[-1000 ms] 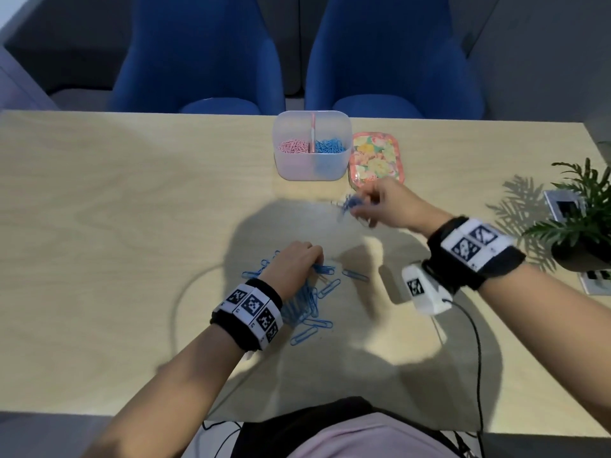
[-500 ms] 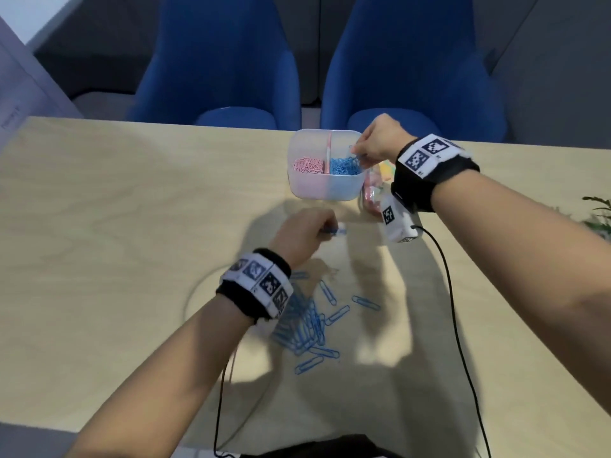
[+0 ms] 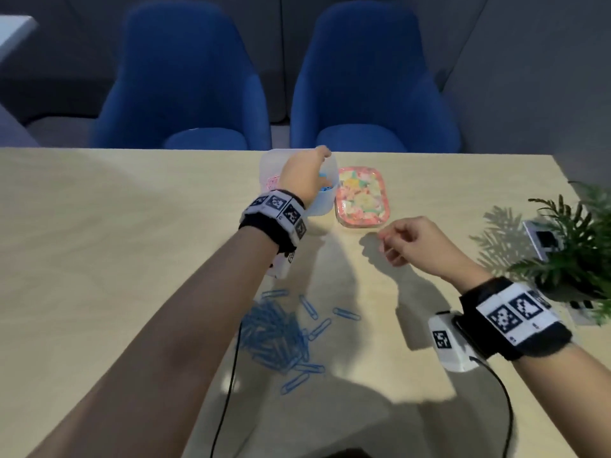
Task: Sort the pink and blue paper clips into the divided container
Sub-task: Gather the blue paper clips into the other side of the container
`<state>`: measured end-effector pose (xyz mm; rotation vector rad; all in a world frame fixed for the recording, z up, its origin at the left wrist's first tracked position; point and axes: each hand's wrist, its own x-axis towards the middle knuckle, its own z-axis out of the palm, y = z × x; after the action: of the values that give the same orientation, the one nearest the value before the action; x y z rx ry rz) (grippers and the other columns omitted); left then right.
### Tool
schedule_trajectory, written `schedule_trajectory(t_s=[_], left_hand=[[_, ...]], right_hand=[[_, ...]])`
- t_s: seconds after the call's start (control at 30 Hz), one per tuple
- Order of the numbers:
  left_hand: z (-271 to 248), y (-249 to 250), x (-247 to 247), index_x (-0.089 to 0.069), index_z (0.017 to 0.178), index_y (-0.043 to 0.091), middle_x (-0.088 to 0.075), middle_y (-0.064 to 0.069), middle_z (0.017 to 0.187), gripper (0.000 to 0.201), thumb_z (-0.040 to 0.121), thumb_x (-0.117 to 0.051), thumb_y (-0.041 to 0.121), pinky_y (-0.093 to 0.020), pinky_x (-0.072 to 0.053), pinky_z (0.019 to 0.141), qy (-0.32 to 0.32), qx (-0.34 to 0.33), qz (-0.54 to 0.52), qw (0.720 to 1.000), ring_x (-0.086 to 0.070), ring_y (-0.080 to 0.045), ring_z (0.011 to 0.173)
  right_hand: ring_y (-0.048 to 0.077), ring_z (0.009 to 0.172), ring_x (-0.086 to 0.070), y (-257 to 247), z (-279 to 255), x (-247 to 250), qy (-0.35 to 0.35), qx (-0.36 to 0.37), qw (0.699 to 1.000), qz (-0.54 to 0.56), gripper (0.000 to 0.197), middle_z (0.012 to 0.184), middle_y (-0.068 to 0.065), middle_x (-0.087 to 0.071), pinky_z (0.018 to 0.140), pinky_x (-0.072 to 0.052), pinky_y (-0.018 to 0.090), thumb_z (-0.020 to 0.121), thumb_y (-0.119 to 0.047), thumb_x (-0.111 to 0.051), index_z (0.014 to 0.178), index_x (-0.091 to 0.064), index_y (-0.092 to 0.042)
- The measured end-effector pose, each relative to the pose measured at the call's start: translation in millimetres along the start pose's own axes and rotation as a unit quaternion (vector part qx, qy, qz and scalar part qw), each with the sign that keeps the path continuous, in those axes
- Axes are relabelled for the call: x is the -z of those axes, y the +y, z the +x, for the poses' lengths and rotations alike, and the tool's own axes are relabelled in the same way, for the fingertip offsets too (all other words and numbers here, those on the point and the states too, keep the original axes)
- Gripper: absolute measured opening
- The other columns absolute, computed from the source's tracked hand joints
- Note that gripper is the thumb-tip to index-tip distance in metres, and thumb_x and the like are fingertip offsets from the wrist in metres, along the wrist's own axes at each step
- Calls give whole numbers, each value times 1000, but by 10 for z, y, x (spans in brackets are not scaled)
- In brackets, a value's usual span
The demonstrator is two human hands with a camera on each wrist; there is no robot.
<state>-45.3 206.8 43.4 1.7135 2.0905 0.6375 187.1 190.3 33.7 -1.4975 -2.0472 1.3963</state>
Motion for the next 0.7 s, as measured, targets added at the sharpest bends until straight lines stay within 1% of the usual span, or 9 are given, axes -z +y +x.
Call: schedule_trajectory(t_s=[0.07,0.13,0.2,0.23,0.3,0.4,0.53,0.6,0.7], left_hand=[[-362,-123,80,-58,111,6,-63,-12,111,29,82,-62,10,-33,-43,90,54,-21,-52,997,-56,-27,101],[-848,-335,136,-60,103,7,-62,-11,100,21,83,-62,13,-33,-45,84,37,-27,-57,997,-53,-21,86],[-1396,-591,171,-50,122,13,-57,-7,105,43,84,-66,27,-30,-45,83,-100,32,-16,994,-51,-17,87],[-1652,-735,176,-40,132,16,-53,-6,110,62,80,-68,34,-29,-42,83,-168,72,2,983,-49,-17,90],[-2079,-986,166,-27,140,19,-45,-7,117,88,70,-77,38,-31,-41,89,-231,146,7,962,-47,-19,97],[-2470,-1120,39,-33,135,17,-41,-8,120,85,67,-81,26,-34,-43,96,-223,189,1,956,-49,-24,107],[-2564,-905,-216,-44,128,11,-47,-12,121,53,80,-67,12,-26,-39,93,-170,124,-7,978,-53,-26,111],[-2564,-813,-251,-41,132,11,-47,-11,123,56,83,-66,20,-23,-36,93,-155,117,-23,981,-51,-25,114],[-2690,-840,-216,-28,142,9,-39,-11,133,94,70,-68,55,-33,-35,103,-127,141,1,982,-44,-26,122]], right_hand=[[15,52,-57,175,-162,-79,-11,-8,999,-30,26,68,10,-61,47,-47,21,92,-2,-48,73,-61,-14],[4,46,-53,311,-337,-224,-34,-7,997,-65,32,61,1,-57,45,-42,11,89,-1,-51,65,-55,-21],[8,54,-52,418,-484,-411,-53,10,991,-122,32,61,-6,-52,49,-37,9,82,0,-56,63,-48,-25],[16,60,-52,460,-535,-511,-52,16,987,-148,29,63,-3,-53,55,-39,15,79,-1,-57,66,-46,-25],[26,70,-54,496,-609,-708,-37,22,982,-185,18,73,4,-57,64,-40,30,76,-2,-56,77,-51,-19],[30,85,-55,443,-655,-1043,-55,49,977,-200,21,93,10,-58,71,-39,32,77,-1,-52,98,-55,-7],[27,90,-53,206,-617,-1395,-122,110,960,-225,20,103,11,-54,74,-40,33,86,-6,-51,105,-54,-8],[22,87,-50,95,-629,-1388,-143,116,955,-232,26,109,10,-53,72,-36,29,91,-15,-50,116,-51,-9],[25,102,-55,112,-718,-1226,-141,132,938,-288,61,122,7,-48,78,-44,34,83,-34,-64,134,-36,-16]])
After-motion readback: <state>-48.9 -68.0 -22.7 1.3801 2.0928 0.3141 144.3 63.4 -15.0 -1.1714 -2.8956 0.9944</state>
